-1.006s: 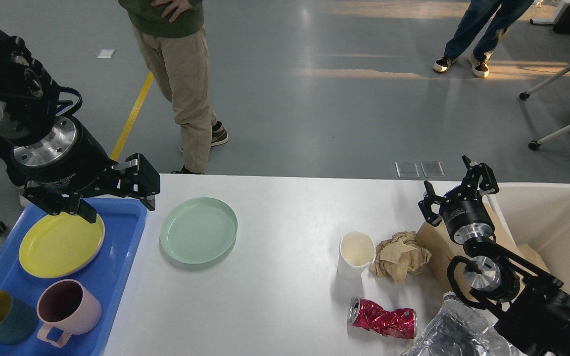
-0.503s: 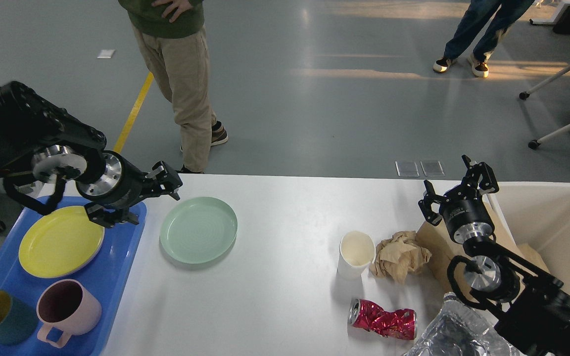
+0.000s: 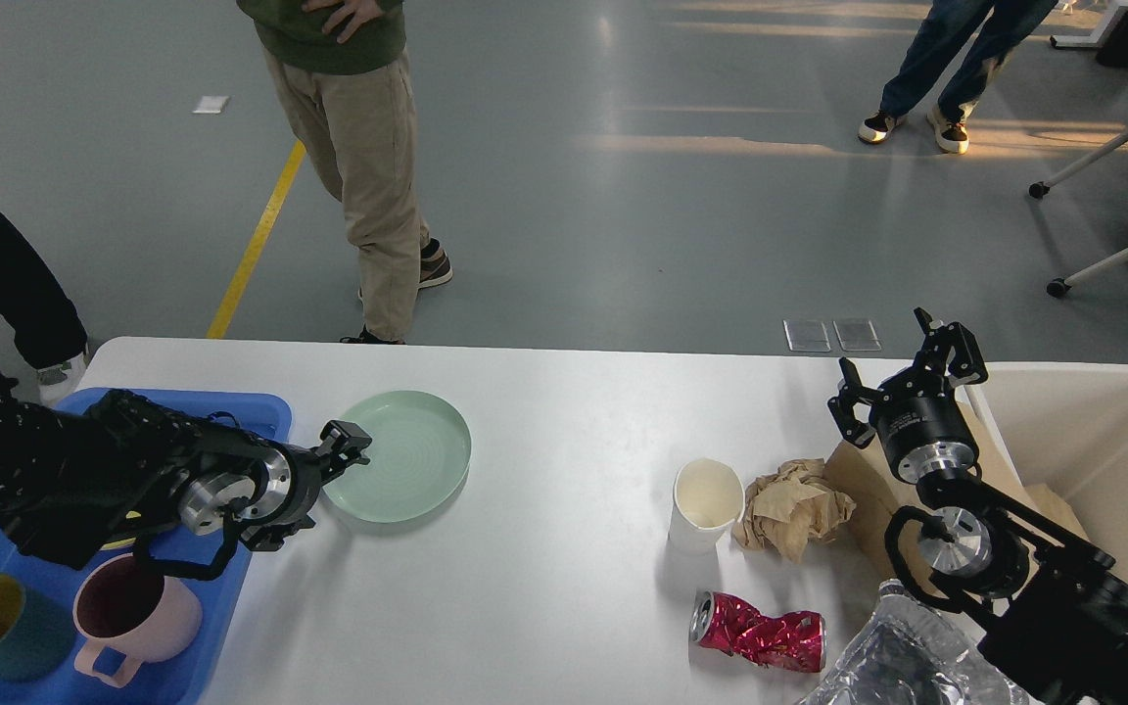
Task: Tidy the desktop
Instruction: 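Grasp the edge of the pale green plate with the left gripper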
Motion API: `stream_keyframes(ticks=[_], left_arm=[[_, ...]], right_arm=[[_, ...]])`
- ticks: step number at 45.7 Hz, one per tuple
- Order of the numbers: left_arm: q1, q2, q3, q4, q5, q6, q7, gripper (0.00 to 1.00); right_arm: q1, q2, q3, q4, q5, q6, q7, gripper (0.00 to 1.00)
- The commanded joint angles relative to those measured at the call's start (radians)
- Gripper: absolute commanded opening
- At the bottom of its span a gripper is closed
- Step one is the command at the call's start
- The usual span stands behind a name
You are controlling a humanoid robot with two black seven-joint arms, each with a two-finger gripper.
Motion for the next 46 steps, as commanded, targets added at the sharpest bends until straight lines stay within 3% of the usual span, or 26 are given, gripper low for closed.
stream_keyframes(ticks=[1,10,18,22,36,46], left_arm=[[0.055,0.014,-0.049,0.057,-0.004,0.012,0.008,0.89],[0.151,0.005,-0.147,0.157,0.002,0.01,0.042,0.87],[0.197,-0.01,-0.171,0.183,0.002,0.004,0.031,0.63],[0.2,-0.013,-0.182,0.194,0.002,0.006,0.032,0.61],[0.215,-0.018,-0.205,0.218,0.004,0.003,0.029,0.38],[0.221,-0.024,-0.205,0.218,0.005,0.001,0.032,0.3]], right_arm=[[0.0,0.001,0.0,0.0,0.001,0.0,0.0,1.0],[0.0,0.001,0.0,0.0,0.001,0.0,0.0,1.0],[0.0,0.0,0.0,0.0,-0.001,0.0,0.0,1.0],[0.0,0.001,0.0,0.0,-0.001,0.0,0.0,1.0],[0.0,0.0,0.0,0.0,-0.001,0.0,0.0,1.0],[0.0,0.001,0.0,0.0,-0.001,0.0,0.0,1.0]])
